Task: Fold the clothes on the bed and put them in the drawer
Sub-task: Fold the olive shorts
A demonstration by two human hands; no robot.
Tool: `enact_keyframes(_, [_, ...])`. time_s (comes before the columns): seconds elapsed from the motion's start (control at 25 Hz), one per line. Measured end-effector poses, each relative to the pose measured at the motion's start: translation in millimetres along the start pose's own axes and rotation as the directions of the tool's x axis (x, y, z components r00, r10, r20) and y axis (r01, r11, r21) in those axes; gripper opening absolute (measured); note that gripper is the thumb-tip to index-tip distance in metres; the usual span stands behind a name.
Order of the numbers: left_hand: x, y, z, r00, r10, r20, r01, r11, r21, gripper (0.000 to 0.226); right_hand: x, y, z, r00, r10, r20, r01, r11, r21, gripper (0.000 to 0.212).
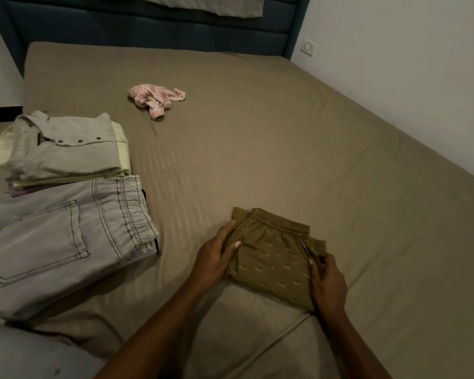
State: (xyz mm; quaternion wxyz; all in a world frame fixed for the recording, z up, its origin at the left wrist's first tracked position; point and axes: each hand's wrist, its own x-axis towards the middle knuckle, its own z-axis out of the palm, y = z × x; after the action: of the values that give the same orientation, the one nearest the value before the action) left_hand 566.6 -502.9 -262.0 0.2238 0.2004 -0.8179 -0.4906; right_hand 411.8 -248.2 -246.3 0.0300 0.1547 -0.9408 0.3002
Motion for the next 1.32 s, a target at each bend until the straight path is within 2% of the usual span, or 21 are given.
enact_keyframes(0.08, [-16.9,-4.1,-15.3,0.993,0.113,-0.034,-0.107,0.983,0.148,0.059,-17.0,0.5,-10.6,0.996,-0.081,-0.045,0.079,0.996,-0.040,0.053])
enact_keyframes(0.16, [-38.2,-7.6,-31.9,0.962,0.268,0.049,-0.269,0.908,0.322,0.071,-42.6,6.6,-21.0,0.963,-0.268,-0.038,0.264,0.962,-0.076,0.056])
enact_keyframes(0.2, [-45.7,-10.0,-35.8,0.939,0.329,0.104,-0.343,0.857,0.385,0.076,-52.3,12.0,-24.2,0.935,-0.355,0.014,0.355,0.931,-0.091,0.064])
enact_keyframes(0.28, [-49.6,-15.7,-29.7,0.894,0.423,0.151,-0.441,0.764,0.471,0.069,-59.0,24.2,-25.7,0.879,-0.464,0.113,0.477,0.864,-0.160,0.077])
enact_keyframes(0.4, [-41.9,-16.6,-12.5,0.886,0.441,0.143,-0.442,0.710,0.549,0.050,-59.7,23.9,-21.4,0.871,-0.459,0.174,0.490,0.832,-0.258,0.071])
enact_keyframes(0.48, [-37.9,-15.6,-9.8,0.871,0.476,0.119,-0.458,0.702,0.546,0.038,-57.0,17.7,-22.9,0.881,-0.456,0.126,0.473,0.860,-0.193,0.058])
enact_keyframes(0.56, [-36.1,-1.1,-11.8,0.861,0.506,0.052,-0.458,0.727,0.512,0.032,-47.6,6.1,-36.6,0.897,-0.439,0.040,0.441,0.897,-0.031,0.040])
enact_keyframes(0.64, [-33.3,29.8,-18.8,0.882,0.463,-0.087,-0.396,0.829,0.395,0.033,-36.0,-16.2,-59.2,0.929,-0.367,-0.039,0.366,0.904,0.220,0.019])
enact_keyframes(0.72, [-25.5,74.0,-32.1,0.901,0.349,-0.257,-0.307,0.933,0.188,0.022,-18.6,-47.6,-88.8,0.967,-0.255,0.013,0.213,0.834,0.509,0.031])
enact_keyframes(0.8, [-11.2,112.0,-50.8,0.922,0.206,-0.329,-0.222,0.975,-0.013,0.014,0.1,-72.4,-116.4,0.976,-0.213,0.045,0.124,0.713,0.690,0.025])
enact_keyframes(0.88, [6.0,131.2,-67.3,0.943,0.102,-0.316,-0.154,0.977,-0.146,0.019,12.5,-89.7,-128.6,0.978,-0.164,0.127,0.000,0.610,0.792,0.011])
enact_keyframes(0.96, [24.2,129.5,-74.4,0.971,-0.005,-0.239,-0.055,0.968,-0.244,0.022,22.4,-92.3,-122.4,0.959,-0.107,0.262,-0.162,0.553,0.818,0.017])
enact_keyframes(1.04, [33.1,106.1,-71.8,0.977,-0.160,-0.140,0.098,0.922,-0.375,0.025,30.5,-81.2,-99.3,0.915,-0.017,0.403,-0.326,0.555,0.765,0.024])
enact_keyframes(1.08, [33.7,86.1,-68.6,0.963,-0.242,-0.115,0.185,0.912,-0.365,0.026,31.8,-72.9,-82.6,0.893,0.032,0.449,-0.380,0.588,0.714,0.024])
enact_keyframes(1.12, [32.8,62.3,-66.2,0.945,-0.304,-0.121,0.264,0.926,-0.269,0.023,30.9,-63.1,-63.8,0.886,0.088,0.455,-0.394,0.658,0.641,0.023])
enact_keyframes(1.16, [28.7,38.2,-64.2,0.931,-0.326,-0.165,0.316,0.945,-0.083,0.013,28.4,-48.4,-44.1,0.905,0.129,0.406,-0.353,0.761,0.545,0.022])
enact_keyframes(1.2, [20.7,13.8,-62.8,0.928,-0.305,-0.214,0.330,0.939,0.094,0.006,23.1,-35.5,-27.4,0.934,0.159,0.320,-0.300,0.838,0.457,0.021])
enact_keyframes(1.24, [11.4,-6.1,-61.9,0.932,-0.243,-0.269,0.303,0.930,0.209,0.013,17.0,-23.0,-14.0,0.959,0.160,0.233,-0.251,0.862,0.441,0.019])
enact_keyframes(1.32, [-0.9,-21.4,-61.7,0.947,-0.092,-0.307,0.170,0.957,0.236,0.017,9.5,-12.8,-3.0,0.981,0.132,0.141,-0.187,0.825,0.533,0.020])
